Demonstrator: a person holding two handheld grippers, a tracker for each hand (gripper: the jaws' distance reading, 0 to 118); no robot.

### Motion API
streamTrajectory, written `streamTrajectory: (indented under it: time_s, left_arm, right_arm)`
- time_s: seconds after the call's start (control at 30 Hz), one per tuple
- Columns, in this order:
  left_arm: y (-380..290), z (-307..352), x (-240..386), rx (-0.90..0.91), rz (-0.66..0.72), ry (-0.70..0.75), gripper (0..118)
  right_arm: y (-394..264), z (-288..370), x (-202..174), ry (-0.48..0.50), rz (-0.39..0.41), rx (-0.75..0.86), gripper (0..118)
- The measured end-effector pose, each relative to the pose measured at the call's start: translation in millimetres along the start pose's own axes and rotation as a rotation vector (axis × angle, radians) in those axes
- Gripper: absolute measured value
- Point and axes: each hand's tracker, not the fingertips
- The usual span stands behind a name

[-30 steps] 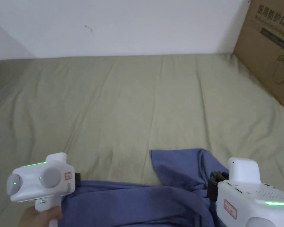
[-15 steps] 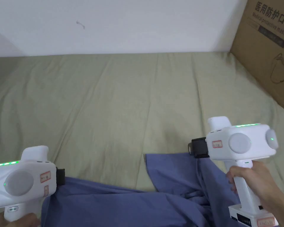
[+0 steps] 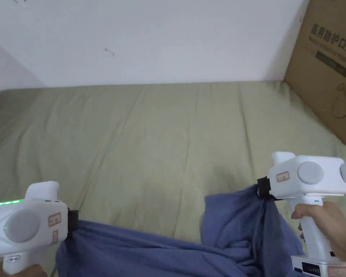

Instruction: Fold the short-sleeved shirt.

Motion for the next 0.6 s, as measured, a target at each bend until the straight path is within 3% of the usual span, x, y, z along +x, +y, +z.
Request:
streamTrajectory:
  time_s: [0.27,0.33,0.43,0.6]
  left_arm:
    - [52,106,-8,0.221,-0.042,0.074,2]
    - [67,136,-5,0.284,-0.048,0.08,2]
    - [87,182,3,0.381,-0.068,0.058,2]
    - [122,242,22,0.506,-0.094,0.07,2]
  right_arm:
    - [45,152,27,-0.04,-0.034,0.243,3]
    - [50,195,25,-0.063,-0.048,0.301,3]
    - [59,250,27,-0.017,-0.061,0.393,3]
    - [82,316,12,-0.054,-0.049,0.516,3]
